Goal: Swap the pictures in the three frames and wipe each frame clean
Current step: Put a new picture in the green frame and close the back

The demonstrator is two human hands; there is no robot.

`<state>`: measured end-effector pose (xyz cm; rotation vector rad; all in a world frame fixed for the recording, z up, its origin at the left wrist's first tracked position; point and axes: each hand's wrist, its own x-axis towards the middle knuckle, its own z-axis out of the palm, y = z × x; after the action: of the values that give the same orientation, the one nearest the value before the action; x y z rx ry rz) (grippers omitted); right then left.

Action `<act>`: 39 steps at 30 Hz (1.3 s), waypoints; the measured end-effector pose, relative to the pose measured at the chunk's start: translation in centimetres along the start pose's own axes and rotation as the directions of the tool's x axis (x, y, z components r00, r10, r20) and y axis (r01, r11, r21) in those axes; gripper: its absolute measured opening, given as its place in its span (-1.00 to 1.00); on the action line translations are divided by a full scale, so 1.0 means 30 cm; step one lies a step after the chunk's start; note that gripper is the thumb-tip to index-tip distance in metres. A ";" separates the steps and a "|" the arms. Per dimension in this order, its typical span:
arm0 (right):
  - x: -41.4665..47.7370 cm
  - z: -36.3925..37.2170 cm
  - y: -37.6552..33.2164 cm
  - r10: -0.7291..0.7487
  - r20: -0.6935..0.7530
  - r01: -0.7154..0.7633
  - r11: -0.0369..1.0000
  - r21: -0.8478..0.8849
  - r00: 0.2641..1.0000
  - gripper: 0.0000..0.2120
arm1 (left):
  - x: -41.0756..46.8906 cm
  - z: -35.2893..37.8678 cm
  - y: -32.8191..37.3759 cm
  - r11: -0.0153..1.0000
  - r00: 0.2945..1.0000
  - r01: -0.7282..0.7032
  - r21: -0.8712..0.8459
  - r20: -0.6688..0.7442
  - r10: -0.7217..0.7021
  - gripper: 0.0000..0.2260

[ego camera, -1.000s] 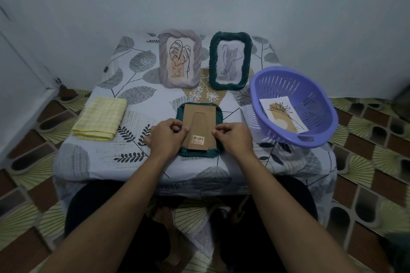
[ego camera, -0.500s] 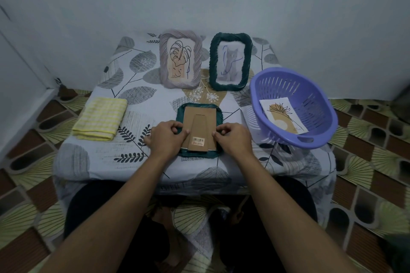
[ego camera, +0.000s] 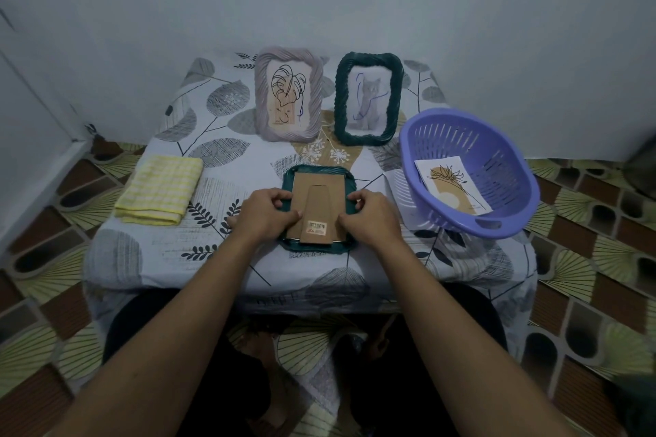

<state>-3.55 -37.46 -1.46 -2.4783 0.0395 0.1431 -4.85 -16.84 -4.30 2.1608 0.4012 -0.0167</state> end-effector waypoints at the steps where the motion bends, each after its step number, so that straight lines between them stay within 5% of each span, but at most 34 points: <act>1: 0.001 0.003 -0.005 -0.023 -0.012 0.022 0.999 -0.037 1.000 -0.56 | 0.004 -0.008 -0.003 1.000 1.000 -0.008 0.005 0.015 0.008 -0.66; 8: 0.028 0.038 -0.034 -0.279 0.112 0.294 0.945 -0.141 0.954 -0.50 | 0.017 -0.056 0.017 0.990 0.993 -0.083 0.118 0.093 0.072 -0.62; 11: 0.049 0.066 -0.011 -0.279 0.192 0.320 0.918 -0.234 0.941 -0.48 | 0.033 -0.064 0.008 0.982 0.989 -0.104 0.156 0.124 0.085 -0.60; 16: 0.052 0.085 0.008 -0.306 0.129 0.330 0.907 -0.261 0.943 -0.49 | 0.058 -0.080 0.008 0.981 0.980 -0.122 0.152 0.173 0.095 -0.46; 21: 0.055 0.095 0.010 -0.312 0.112 0.331 0.905 -0.266 0.943 -0.49 | 0.095 -0.078 0.020 0.976 0.983 -0.186 0.110 0.028 0.184 -0.74; 26: 0.065 0.095 0.013 -0.315 0.113 0.334 0.903 -0.269 0.942 -0.49 | 0.162 -0.037 0.067 0.952 0.966 -0.236 0.196 -0.061 0.252 -0.67; 39: 0.063 0.096 0.015 -0.313 0.108 0.331 0.909 -0.253 0.944 -0.49 | 0.197 0.015 0.074 0.912 0.930 -0.286 0.295 -0.145 0.339 -0.84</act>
<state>-1.97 -36.04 -4.20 -2.7059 -0.4446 0.0914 1.45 -16.74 -3.75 2.4852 0.1607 0.3417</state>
